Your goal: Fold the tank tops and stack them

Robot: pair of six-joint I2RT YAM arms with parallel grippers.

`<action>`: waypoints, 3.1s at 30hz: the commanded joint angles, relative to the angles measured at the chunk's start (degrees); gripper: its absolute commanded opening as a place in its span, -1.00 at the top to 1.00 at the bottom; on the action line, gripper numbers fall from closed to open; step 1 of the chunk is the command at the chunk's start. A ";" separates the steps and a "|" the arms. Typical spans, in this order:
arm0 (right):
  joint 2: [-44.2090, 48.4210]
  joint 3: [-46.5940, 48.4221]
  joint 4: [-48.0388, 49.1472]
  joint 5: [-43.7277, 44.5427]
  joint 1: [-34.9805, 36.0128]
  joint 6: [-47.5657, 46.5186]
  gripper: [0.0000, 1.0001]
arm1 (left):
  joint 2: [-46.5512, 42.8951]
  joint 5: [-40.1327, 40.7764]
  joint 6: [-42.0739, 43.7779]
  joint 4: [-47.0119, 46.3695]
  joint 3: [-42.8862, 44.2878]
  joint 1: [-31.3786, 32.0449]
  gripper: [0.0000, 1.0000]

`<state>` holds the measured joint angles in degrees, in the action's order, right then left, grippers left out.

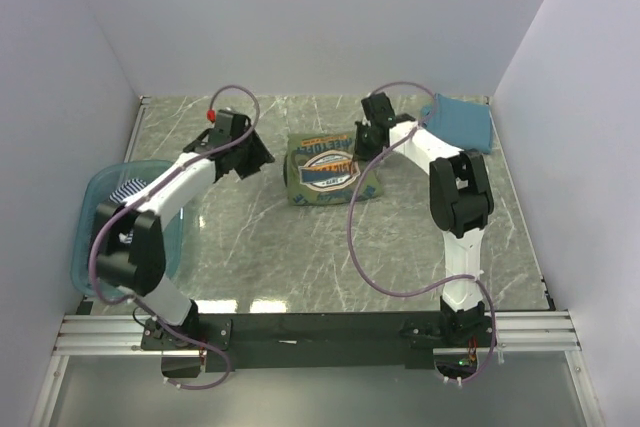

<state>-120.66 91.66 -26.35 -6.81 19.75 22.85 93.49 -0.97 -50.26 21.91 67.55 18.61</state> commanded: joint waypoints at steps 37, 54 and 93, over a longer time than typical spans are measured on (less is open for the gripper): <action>-11.53 49.23 -15.41 36.17 -13.59 -35.15 1.00 | -9.30 -4.92 12.37 6.12 -0.67 -0.59 0.00; -9.24 46.77 -15.22 31.94 -22.73 -33.75 1.00 | -5.17 -6.85 13.43 6.04 1.18 -0.77 0.03; 29.07 -15.62 -0.02 17.53 27.79 3.16 -0.79 | -16.34 20.66 -8.89 13.25 -10.33 -40.93 -0.30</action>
<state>-94.30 78.17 -27.79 10.72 45.19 24.38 72.29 19.86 -56.80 37.43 57.39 -20.95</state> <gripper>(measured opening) 0.897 0.654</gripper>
